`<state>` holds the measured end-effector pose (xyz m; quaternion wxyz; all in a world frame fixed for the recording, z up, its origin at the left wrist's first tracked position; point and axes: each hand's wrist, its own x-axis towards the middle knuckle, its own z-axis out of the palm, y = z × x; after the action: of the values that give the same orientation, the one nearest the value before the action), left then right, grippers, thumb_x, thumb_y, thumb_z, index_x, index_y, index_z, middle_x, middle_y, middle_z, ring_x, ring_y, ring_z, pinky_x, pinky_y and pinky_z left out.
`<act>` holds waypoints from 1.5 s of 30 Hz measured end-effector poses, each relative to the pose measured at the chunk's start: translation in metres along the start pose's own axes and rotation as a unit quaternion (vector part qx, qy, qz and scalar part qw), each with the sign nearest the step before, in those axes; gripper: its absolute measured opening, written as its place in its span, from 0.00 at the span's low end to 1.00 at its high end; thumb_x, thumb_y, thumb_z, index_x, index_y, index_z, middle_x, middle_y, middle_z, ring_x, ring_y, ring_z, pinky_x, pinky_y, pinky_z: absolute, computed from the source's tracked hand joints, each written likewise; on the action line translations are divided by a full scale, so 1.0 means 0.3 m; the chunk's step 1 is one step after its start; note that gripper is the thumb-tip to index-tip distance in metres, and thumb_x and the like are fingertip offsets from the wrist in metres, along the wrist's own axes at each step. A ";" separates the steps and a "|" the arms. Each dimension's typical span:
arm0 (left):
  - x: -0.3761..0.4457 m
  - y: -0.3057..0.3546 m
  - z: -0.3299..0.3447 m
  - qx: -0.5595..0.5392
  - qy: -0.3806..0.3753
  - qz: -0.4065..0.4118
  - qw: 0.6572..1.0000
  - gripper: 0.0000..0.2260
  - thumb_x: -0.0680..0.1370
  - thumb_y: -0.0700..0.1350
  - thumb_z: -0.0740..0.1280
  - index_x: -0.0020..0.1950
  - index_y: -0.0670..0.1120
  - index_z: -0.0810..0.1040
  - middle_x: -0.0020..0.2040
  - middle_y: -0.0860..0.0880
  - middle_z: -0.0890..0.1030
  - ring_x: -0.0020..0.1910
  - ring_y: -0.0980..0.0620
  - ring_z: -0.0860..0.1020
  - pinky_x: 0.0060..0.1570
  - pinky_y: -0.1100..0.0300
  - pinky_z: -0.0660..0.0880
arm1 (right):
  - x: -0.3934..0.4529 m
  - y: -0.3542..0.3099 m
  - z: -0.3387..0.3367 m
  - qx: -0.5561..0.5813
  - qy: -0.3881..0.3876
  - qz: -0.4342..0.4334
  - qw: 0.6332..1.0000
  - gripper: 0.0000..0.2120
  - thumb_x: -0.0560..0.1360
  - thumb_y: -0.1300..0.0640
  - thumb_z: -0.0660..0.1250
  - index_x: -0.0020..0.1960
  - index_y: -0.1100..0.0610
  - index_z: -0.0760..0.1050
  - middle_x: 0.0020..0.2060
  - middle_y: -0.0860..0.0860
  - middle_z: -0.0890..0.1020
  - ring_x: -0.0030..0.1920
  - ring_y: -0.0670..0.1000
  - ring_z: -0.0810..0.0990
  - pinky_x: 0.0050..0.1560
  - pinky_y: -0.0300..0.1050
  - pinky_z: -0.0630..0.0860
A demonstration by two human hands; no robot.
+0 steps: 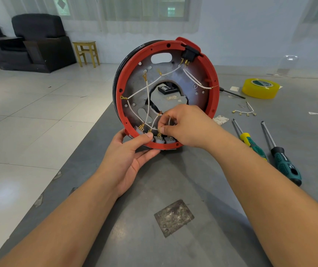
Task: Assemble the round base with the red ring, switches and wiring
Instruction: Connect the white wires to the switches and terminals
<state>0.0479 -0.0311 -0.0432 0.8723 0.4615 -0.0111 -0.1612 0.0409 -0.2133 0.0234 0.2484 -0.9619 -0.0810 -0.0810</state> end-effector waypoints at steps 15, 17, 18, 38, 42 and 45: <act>-0.007 -0.003 0.000 -0.010 0.017 0.006 1.000 0.26 0.77 0.32 0.74 0.73 0.39 0.72 0.55 0.38 0.87 0.54 0.35 0.87 0.50 0.43 0.85 | 0.001 -0.015 0.002 -0.045 -0.008 -0.021 0.999 0.03 0.79 0.53 0.70 0.47 0.48 0.83 0.37 0.42 0.74 0.38 0.41 0.73 0.36 0.34 0.64; -0.008 -0.003 0.001 -0.008 0.019 0.007 1.000 0.26 0.77 0.32 0.74 0.73 0.39 0.72 0.54 0.38 0.87 0.53 0.35 0.87 0.49 0.44 0.86 | 0.001 -0.015 0.000 -0.046 -0.010 -0.022 0.999 0.04 0.79 0.53 0.70 0.47 0.48 0.82 0.37 0.41 0.74 0.38 0.41 0.73 0.36 0.34 0.64; -0.009 -0.003 0.002 -0.006 0.021 0.007 1.000 0.26 0.77 0.32 0.74 0.73 0.40 0.72 0.54 0.38 0.87 0.53 0.35 0.87 0.48 0.45 0.86 | 0.001 -0.015 0.000 -0.046 -0.010 -0.022 0.999 0.04 0.79 0.53 0.70 0.46 0.48 0.82 0.37 0.42 0.74 0.38 0.41 0.73 0.36 0.34 0.64; -0.001 -0.004 0.015 0.004 0.037 0.013 0.999 0.25 0.77 0.32 0.74 0.72 0.43 0.72 0.54 0.39 0.88 0.53 0.38 0.87 0.52 0.41 0.85 | -0.005 0.009 -0.016 0.009 0.004 -0.024 1.000 0.07 0.78 0.60 0.68 0.50 0.48 0.81 0.39 0.44 0.79 0.38 0.39 0.78 0.36 0.29 0.69; 0.002 -0.005 0.013 0.005 0.040 0.012 0.999 0.25 0.77 0.32 0.74 0.72 0.42 0.71 0.55 0.39 0.87 0.54 0.38 0.87 0.52 0.41 0.85 | -0.013 0.021 -0.048 0.002 0.009 -0.023 1.000 0.16 0.75 0.67 0.63 0.53 0.48 0.81 0.41 0.42 0.83 0.40 0.34 0.79 0.36 0.24 0.70; 0.004 -0.007 0.015 0.003 0.040 0.013 0.999 0.25 0.77 0.32 0.74 0.72 0.43 0.71 0.54 0.39 0.88 0.53 0.38 0.87 0.51 0.41 0.85 | -0.016 0.023 -0.051 0.008 -0.002 -0.027 1.000 0.16 0.74 0.67 0.67 0.54 0.48 0.81 0.42 0.42 0.84 0.41 0.33 0.79 0.41 0.29 0.75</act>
<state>0.0478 -0.0362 -0.0423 0.8725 0.4704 0.0168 -0.1314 0.0358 -0.2274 0.0323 0.2541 -0.9574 -0.1080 -0.0849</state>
